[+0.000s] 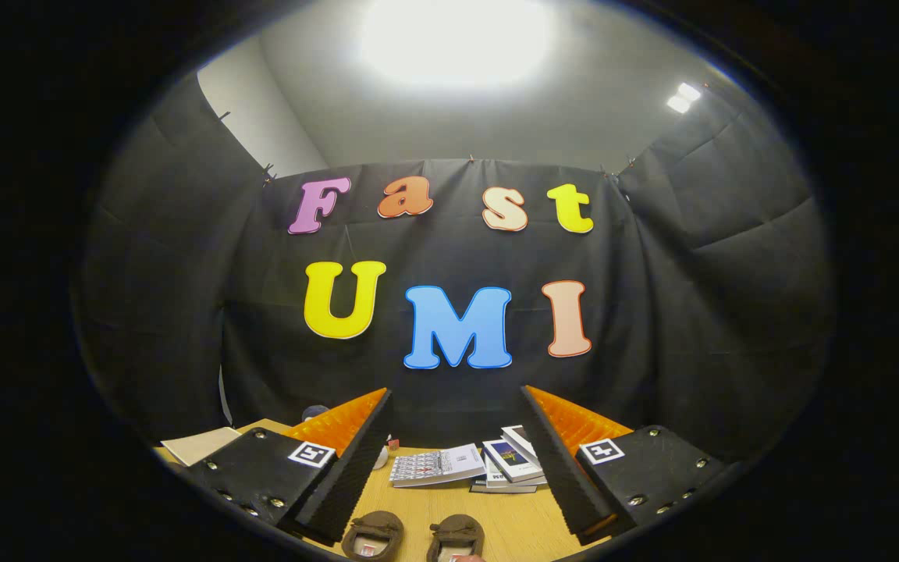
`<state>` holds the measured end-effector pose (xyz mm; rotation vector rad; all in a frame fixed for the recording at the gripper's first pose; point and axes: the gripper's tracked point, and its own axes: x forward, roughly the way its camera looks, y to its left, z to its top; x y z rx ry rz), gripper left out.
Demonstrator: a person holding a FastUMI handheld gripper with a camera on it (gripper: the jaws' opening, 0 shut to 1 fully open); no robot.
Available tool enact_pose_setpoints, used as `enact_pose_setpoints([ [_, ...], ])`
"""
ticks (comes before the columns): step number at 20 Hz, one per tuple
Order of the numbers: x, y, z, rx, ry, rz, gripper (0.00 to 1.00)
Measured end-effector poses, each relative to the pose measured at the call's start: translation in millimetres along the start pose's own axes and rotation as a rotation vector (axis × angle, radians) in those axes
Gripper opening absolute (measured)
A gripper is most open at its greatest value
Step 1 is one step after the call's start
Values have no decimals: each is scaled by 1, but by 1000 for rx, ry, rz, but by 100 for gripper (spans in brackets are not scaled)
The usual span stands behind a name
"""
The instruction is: Open the storage box then place both shoes into the box .Put the left shoe in first, then the right shoe, with the right side of both shoes facing outward in a uniform manner.
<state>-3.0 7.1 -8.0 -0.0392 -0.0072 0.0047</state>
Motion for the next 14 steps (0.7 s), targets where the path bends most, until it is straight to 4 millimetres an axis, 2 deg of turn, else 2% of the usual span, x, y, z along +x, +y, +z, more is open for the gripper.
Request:
enact_pose_setpoints([
  [7, 4, 2, -9, -5, 19, -7, 99],
  [14, 9, 21, -39, 24, 65, 26, 98],
])
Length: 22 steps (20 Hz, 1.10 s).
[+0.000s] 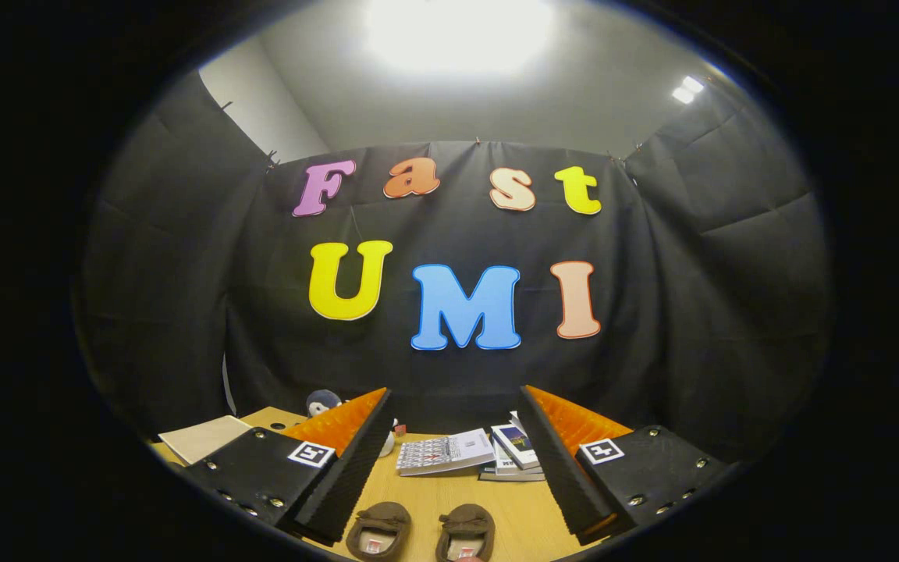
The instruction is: Open the storage box then place both shoes into the box .Put the left shoe in first, then the right shoe, with the right side of both shoes facing outward in a uniform manner.
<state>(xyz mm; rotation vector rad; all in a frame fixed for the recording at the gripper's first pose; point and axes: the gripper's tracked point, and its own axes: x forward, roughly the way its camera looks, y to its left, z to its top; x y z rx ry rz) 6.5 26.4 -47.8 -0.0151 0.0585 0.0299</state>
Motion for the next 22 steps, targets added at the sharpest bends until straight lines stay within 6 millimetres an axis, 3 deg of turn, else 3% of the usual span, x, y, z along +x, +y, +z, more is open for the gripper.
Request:
enact_pose_setpoints([
  [6, 5, 39, -45, 109, 99, 93, 99],
  [15, 4, 103, -121, 534, 385, 219, 99],
  [22, 0, 152, -161, 757, 552, 290, 99],
])
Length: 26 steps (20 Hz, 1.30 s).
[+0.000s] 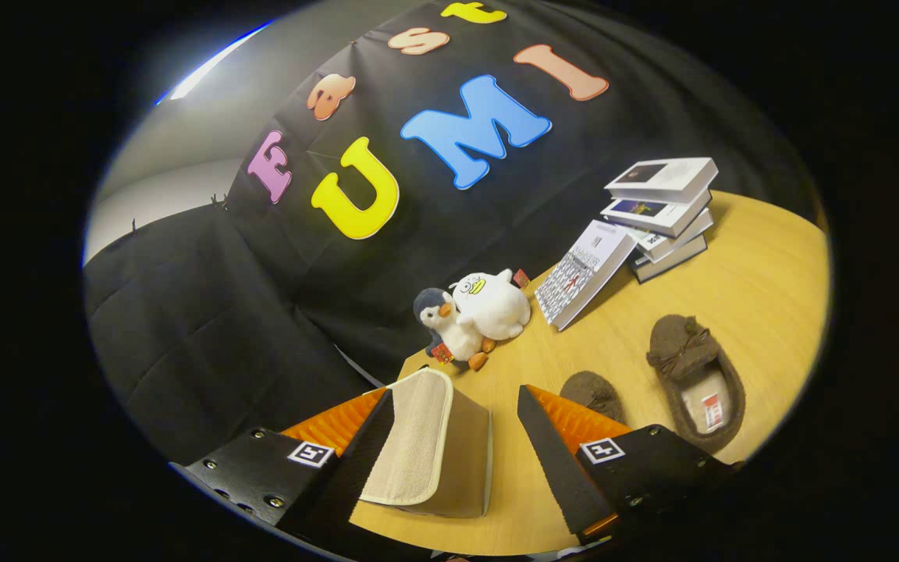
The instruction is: Open the storage box then place both shoes into the box .Put the left shoe in first, then the right shoe, with the right side of both shoes facing outward in a uniform manner.
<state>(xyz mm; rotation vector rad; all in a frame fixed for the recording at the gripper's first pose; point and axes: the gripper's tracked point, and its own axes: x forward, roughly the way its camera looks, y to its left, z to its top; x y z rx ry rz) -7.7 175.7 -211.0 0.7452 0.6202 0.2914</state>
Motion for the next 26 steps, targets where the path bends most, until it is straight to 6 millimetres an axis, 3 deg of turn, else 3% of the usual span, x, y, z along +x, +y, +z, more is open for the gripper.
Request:
enact_pose_setpoints([
  [7, 22, 7, -47, 261, 150, 58, 97],
  [12, 34, 22, -77, 319, 234, 107, 97],
  [22, 55, 37, -124, 605, 358, 138, 97],
  [24, 57, 40, -129, 627, 371, 141, 95],
  [26, 57, 44, -132, 639, 392, 151, 87],
])
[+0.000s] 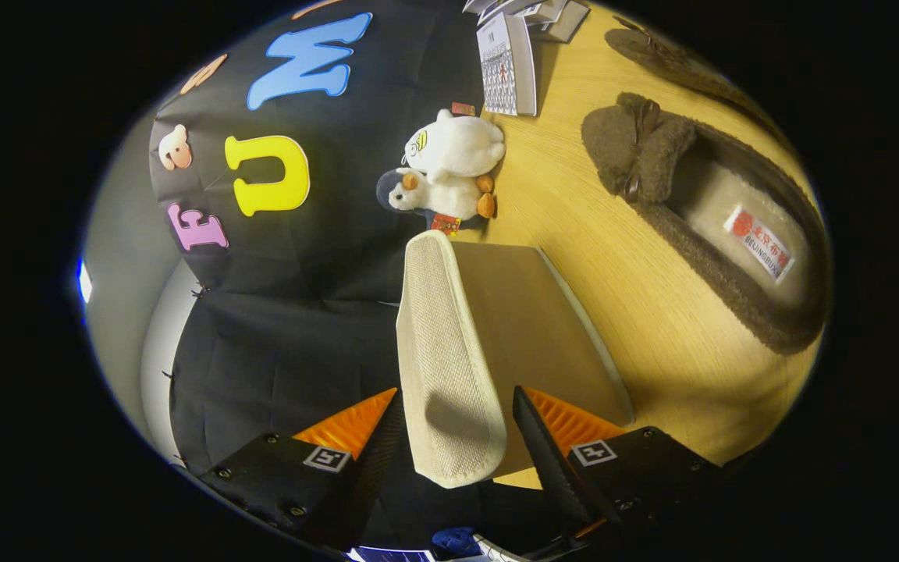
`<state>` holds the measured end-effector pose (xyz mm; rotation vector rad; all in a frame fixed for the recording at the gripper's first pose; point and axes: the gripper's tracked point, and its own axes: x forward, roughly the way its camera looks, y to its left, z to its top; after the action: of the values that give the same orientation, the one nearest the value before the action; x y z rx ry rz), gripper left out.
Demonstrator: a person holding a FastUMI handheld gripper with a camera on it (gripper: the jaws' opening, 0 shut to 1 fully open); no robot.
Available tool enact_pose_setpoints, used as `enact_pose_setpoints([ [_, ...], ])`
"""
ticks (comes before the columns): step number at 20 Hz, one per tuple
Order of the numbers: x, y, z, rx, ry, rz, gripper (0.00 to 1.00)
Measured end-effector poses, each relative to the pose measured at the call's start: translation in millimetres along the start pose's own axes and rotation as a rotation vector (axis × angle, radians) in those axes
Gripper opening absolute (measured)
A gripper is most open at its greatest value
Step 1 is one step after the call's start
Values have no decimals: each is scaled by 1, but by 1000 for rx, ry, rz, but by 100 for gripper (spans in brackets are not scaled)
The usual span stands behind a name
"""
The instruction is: Open the storage box then place both shoes into the box .Put the left shoe in first, then the right shoe, with the right side of both shoes facing outward in a uniform manner.
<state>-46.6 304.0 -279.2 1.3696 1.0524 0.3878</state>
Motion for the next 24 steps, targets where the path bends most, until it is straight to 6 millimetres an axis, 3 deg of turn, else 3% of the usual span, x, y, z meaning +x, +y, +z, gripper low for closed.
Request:
enact_pose_setpoints([
  [2, 3, -3, -2, -2, 4, -16, 84],
  [3, 2, -5, 4, 4, -7, -11, 62],
  [4, 0, -3, 2, 13, -1, -10, 51],
  [8, -4, -1, 3, 16, -7, -12, 51],
  [9, -7, -3, 10, 27, -20, -16, 25],
  [12, -7, 7, 4, -25, 18, 14, 24],
  [14, -13, 16, 9, -21, -11, 16, 0],
  [15, -7, 19, 2, -51, 13, 11, 0],
  [20, -10, 40, 4, -126, 13, 1, 0],
  [24, -11, 80, -2, -197, 24, 56, 0],
])
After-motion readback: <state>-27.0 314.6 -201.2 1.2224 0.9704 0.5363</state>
